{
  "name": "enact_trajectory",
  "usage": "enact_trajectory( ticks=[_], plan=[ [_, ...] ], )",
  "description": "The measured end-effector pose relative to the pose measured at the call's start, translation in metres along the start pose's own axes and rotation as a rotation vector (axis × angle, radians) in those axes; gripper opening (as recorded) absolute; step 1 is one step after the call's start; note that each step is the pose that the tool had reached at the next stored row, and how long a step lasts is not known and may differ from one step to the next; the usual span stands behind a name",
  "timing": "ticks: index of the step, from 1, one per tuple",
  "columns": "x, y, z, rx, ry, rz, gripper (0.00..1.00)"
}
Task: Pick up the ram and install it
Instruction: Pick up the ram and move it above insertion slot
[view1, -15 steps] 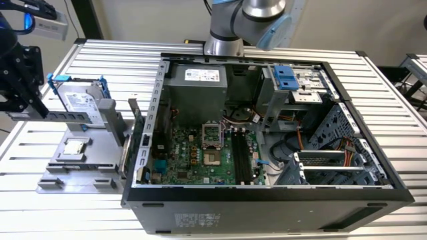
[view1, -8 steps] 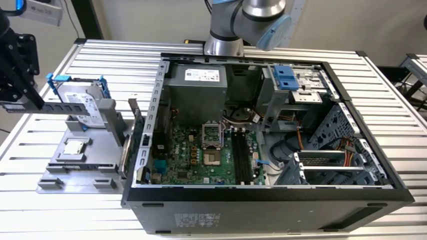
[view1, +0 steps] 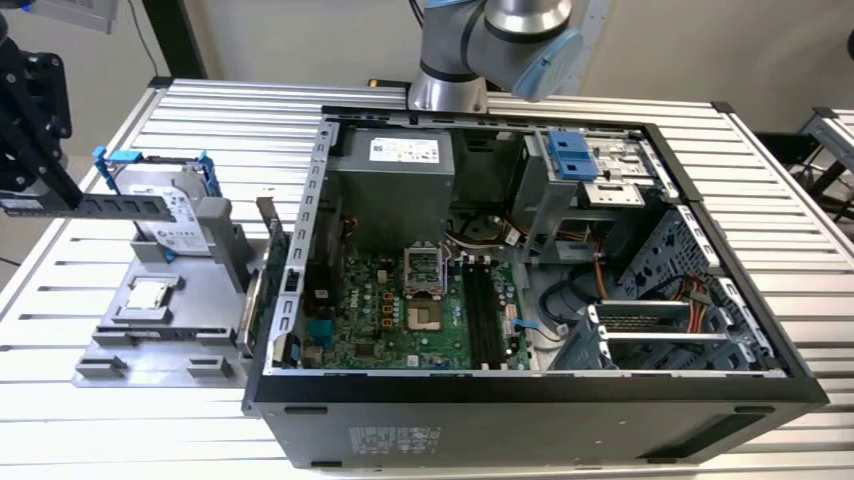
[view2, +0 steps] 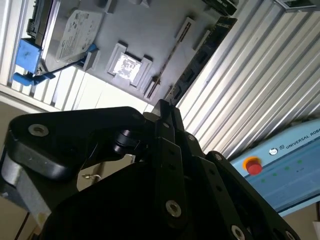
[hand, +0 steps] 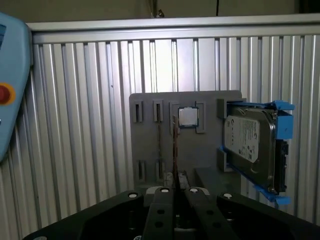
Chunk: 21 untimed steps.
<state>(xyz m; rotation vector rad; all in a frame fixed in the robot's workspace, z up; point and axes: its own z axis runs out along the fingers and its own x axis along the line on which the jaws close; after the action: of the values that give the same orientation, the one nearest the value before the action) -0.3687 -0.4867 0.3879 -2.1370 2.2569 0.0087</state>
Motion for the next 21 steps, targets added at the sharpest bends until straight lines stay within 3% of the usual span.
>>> enact_trajectory(
  ticks=[3, 6, 9, 10, 21],
  plan=[
    [-0.0002, -0.0022, -0.0002, -0.0004, 0.0003, 0.0, 0.0],
    [-0.0004, -0.0082, 0.0, -0.0055, 0.0005, 0.0, 0.0],
    [-0.0007, -0.0125, 0.0002, -0.0268, 0.0015, 0.001, 0.0],
    [-0.0008, -0.0148, 0.0001, -0.0306, 0.0019, 0.001, 0.0],
    [-0.002, -0.0368, -0.0002, -0.0291, 0.0018, 0.001, 0.0]
  ],
)
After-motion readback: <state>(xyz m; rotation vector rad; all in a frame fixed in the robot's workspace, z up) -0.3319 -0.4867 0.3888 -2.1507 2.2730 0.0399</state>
